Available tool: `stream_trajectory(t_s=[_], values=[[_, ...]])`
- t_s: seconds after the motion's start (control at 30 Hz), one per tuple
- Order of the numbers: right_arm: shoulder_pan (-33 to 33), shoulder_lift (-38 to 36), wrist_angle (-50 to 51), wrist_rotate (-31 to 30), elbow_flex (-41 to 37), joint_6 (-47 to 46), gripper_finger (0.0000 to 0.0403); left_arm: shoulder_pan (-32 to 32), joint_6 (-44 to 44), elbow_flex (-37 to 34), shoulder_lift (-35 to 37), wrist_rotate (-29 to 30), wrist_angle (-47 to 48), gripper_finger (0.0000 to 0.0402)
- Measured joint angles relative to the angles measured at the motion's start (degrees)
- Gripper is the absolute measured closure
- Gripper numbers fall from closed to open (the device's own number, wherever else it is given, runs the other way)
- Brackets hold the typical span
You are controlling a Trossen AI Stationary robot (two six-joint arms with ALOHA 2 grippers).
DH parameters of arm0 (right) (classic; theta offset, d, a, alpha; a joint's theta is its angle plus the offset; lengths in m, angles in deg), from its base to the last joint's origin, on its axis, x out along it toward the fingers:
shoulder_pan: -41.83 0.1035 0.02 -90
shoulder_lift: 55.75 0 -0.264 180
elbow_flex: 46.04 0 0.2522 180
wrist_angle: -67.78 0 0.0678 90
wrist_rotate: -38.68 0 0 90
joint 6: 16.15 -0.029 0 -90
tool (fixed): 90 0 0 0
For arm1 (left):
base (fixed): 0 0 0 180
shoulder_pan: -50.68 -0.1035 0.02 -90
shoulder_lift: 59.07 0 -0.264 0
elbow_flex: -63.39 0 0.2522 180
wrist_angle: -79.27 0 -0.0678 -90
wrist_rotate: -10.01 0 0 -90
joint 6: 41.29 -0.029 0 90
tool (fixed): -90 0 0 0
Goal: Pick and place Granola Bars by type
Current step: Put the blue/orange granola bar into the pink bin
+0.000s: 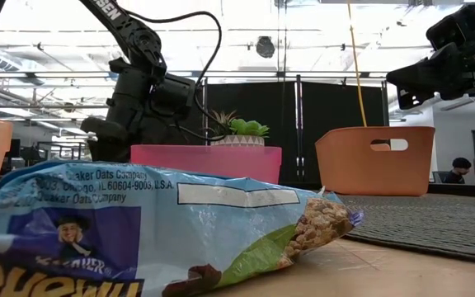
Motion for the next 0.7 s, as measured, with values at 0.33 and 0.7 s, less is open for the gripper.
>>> stream_trajectory(t_s=[0.33, 0.7], values=[[0.0, 0.0, 0.0, 0.0, 0.0, 0.0, 0.0403, 0.0, -1.4, 0.0, 0.0, 1.2, -0.5, 0.0234], [0.0, 0.0, 0.0, 0.0, 0.0, 0.0, 0.0403, 0.0, -1.7, 0.0, 0.0, 1.3, -1.1, 0.0386]])
